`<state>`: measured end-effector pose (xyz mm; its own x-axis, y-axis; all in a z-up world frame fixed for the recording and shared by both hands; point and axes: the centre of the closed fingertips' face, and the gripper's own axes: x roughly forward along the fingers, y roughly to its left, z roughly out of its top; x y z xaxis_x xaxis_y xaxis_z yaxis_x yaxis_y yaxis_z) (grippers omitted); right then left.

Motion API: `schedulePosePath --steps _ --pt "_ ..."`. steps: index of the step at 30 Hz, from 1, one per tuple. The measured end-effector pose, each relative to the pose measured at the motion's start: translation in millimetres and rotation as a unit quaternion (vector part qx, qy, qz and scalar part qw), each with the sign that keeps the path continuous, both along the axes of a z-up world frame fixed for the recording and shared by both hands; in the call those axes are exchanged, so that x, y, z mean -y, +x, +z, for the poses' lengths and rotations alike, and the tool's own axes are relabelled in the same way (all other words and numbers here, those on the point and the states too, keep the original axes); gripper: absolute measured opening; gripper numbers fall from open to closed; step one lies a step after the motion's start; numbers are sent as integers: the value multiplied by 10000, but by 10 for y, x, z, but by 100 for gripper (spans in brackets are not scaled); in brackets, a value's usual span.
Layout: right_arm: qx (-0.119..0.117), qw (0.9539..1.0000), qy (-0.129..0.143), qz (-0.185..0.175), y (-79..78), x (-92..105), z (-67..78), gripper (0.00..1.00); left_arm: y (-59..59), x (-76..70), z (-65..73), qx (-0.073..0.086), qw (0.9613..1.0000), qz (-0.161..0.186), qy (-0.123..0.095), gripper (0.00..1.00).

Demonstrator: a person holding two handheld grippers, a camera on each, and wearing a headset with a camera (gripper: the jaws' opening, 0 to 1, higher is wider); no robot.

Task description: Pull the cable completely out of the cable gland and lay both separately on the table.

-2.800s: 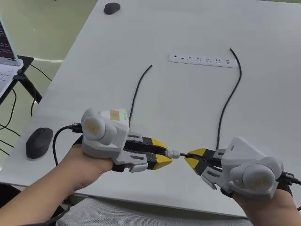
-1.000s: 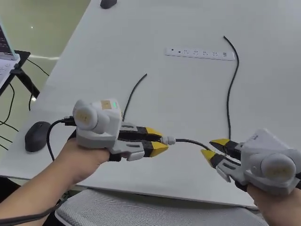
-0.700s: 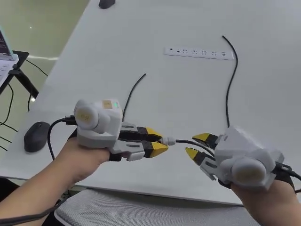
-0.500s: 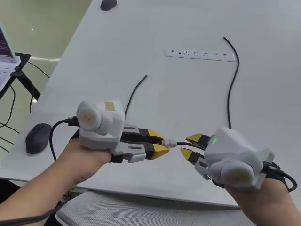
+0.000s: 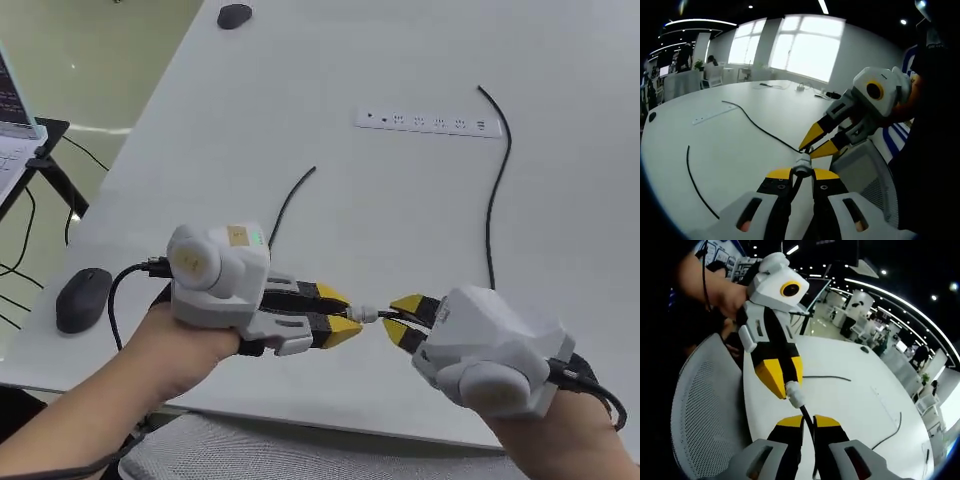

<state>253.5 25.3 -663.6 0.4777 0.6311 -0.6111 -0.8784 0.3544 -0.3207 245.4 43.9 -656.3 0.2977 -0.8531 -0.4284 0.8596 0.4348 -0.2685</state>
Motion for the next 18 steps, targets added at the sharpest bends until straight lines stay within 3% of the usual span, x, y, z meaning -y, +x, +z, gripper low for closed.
schedulePosePath --steps 18 --pt "-373 9984 270 -321 -19 37 -51 1 -48 -2 -9 2 10000 -5 -23 14"
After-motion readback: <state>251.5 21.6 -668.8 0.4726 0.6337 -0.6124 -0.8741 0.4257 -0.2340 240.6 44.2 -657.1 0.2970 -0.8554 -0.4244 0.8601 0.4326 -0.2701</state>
